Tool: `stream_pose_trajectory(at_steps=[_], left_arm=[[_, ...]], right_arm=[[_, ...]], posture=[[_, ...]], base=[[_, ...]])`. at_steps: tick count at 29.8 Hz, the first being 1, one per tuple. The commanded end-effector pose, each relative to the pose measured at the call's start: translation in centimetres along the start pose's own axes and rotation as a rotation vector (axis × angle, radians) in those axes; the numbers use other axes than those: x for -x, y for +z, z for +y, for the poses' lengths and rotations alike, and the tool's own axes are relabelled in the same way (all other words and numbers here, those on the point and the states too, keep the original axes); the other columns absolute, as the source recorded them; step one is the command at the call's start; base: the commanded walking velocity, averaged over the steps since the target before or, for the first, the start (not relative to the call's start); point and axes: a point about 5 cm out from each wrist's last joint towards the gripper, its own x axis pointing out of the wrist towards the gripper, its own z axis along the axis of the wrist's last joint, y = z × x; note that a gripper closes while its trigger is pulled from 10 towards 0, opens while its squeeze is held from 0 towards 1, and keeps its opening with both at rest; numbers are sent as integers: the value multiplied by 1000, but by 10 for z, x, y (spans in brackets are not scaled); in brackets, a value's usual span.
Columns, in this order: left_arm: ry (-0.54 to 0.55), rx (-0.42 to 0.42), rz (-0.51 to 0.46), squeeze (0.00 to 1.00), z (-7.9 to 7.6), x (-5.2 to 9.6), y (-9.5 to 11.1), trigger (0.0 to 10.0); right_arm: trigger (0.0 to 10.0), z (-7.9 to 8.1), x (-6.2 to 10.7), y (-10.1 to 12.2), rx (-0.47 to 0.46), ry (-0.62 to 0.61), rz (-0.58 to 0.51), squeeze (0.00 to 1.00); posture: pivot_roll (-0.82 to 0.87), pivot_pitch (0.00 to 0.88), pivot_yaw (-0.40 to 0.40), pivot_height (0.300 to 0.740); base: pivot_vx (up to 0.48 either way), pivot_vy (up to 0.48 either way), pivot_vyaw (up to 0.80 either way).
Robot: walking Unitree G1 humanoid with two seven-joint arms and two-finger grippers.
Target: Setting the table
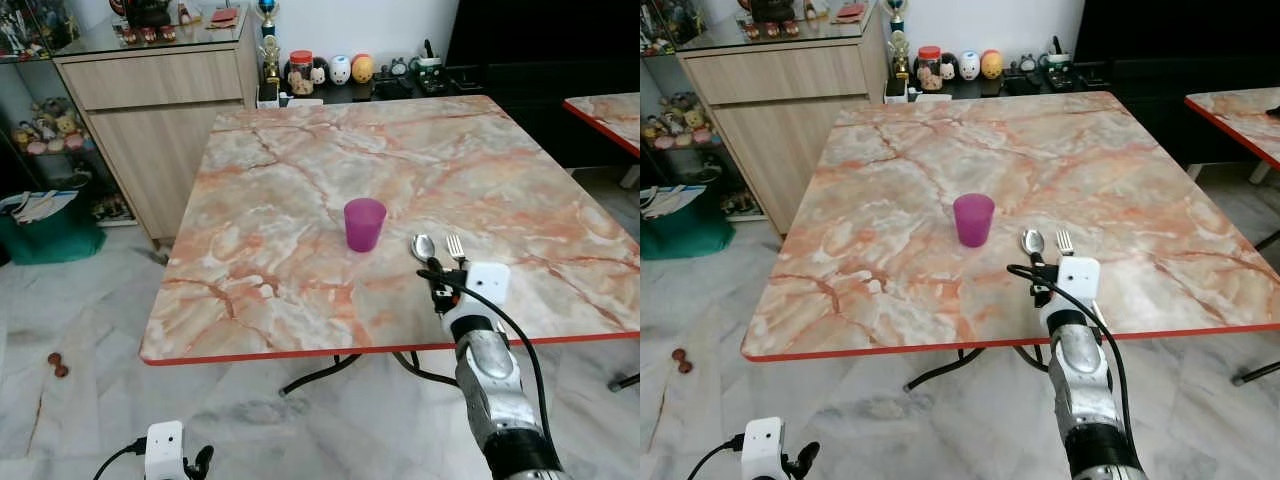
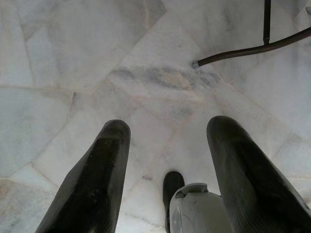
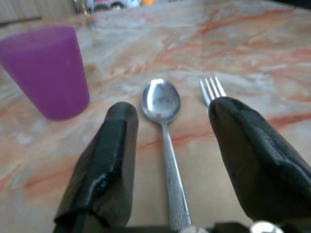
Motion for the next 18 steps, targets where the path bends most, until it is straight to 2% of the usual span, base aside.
stream_pose_trajectory(at_steps=[1,5,11,12,13,14,18], left_arm=[[5,-1,11,0,2,1,-2,10000],[4,-1,6,0,2,0,-1,10000],[3,1,6,0,2,0,-1,10000],[4,3,7,0,2,0,-1,10000],[5,3,9,0,2,0,-1,10000],[5,3,10,0,2,0,-1,10000],[2,6,19,0,2,1,-3,10000]], right_arm=[[10000,0,-6,-2,20,-11,50,1000],[10000,0,-15,4,-51,-39,90,1000],[10000,6,-27,16,-51,-18,91,1000],[10000,7,-30,19,-49,-25,87,733],[10000,8,-32,21,-52,-29,87,306],[10000,8,-32,22,-55,-30,87,0],[10000,11,-33,16,-55,-20,127,0]], posture=[[-60,0,43,707],[-60,0,44,707],[-60,0,46,707],[-59,0,46,707],[-59,0,46,707],[-59,0,46,707],[-55,0,41,707]], base=[[0,0,0],[0,0,0],[0,0,0],[0,0,0],[0,0,0],[0,0,0],[0,0,0]])
